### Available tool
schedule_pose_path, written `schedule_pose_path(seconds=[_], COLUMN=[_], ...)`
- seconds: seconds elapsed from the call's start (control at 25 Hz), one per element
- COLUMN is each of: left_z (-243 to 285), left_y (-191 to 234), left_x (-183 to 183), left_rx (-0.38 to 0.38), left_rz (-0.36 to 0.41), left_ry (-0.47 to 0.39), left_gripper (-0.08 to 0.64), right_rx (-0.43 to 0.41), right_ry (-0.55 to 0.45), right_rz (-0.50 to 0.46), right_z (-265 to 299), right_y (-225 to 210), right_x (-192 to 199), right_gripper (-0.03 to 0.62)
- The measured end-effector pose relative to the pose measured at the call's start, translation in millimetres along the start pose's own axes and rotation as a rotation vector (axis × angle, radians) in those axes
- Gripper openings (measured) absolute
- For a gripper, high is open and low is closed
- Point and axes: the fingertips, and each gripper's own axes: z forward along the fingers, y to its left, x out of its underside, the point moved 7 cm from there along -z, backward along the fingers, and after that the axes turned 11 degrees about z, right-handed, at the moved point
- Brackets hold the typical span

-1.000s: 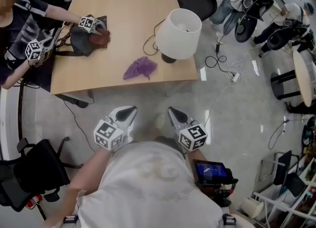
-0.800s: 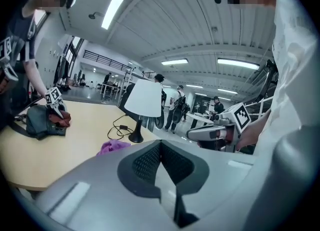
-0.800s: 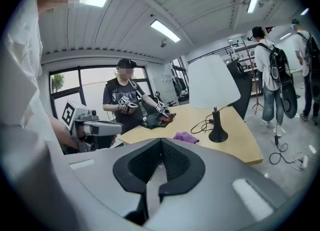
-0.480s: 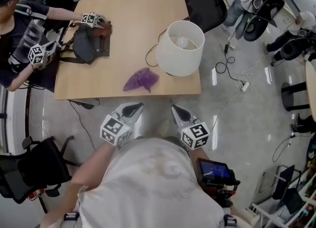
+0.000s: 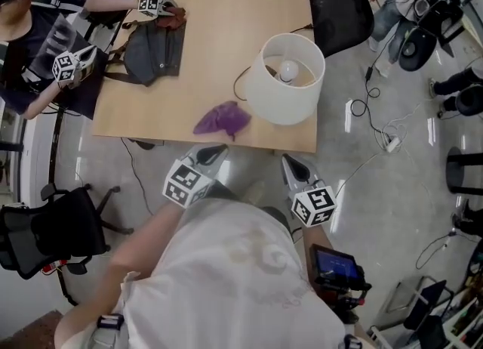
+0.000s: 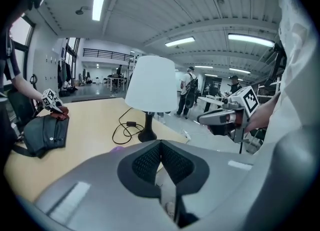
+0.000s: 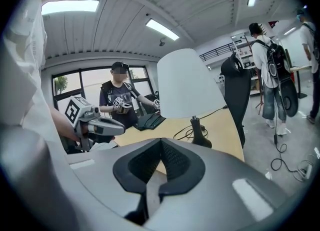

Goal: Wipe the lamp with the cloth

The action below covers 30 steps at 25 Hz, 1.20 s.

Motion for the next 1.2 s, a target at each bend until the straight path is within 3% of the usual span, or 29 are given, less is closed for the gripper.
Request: schedule_pose_path(seconds=[0.28, 0.76, 1.0, 1.08, 1.2], left_z=[17, 38, 53, 63, 79], left_y=[7, 44, 68, 77, 85], left_x=[4, 16, 47, 62, 78], left_rx=[-0.006, 0.044, 0.062, 0.060, 0.044], left_rz=[0.001, -0.019, -0.060, -0.097, -0.172], left_ry=[0.051, 0.091, 0.196, 0.251, 0.314], left_gripper=[0.002, 0.002, 0.003, 0.038, 0.171], right_rx=[-0.004, 0.074, 0.113, 0.132, 0.171], right_ry=[0.021, 0.006, 0.006, 0.015, 0.022], right_rz=[0.027, 0.062, 0.062, 0.067, 0.078], right_z=[5, 28, 39, 39, 35], right_y=[-2, 4, 16, 18, 19], right_x=[9, 5, -1, 1, 4], right_gripper=[0.014, 0.014, 0.014, 0.014, 0.014])
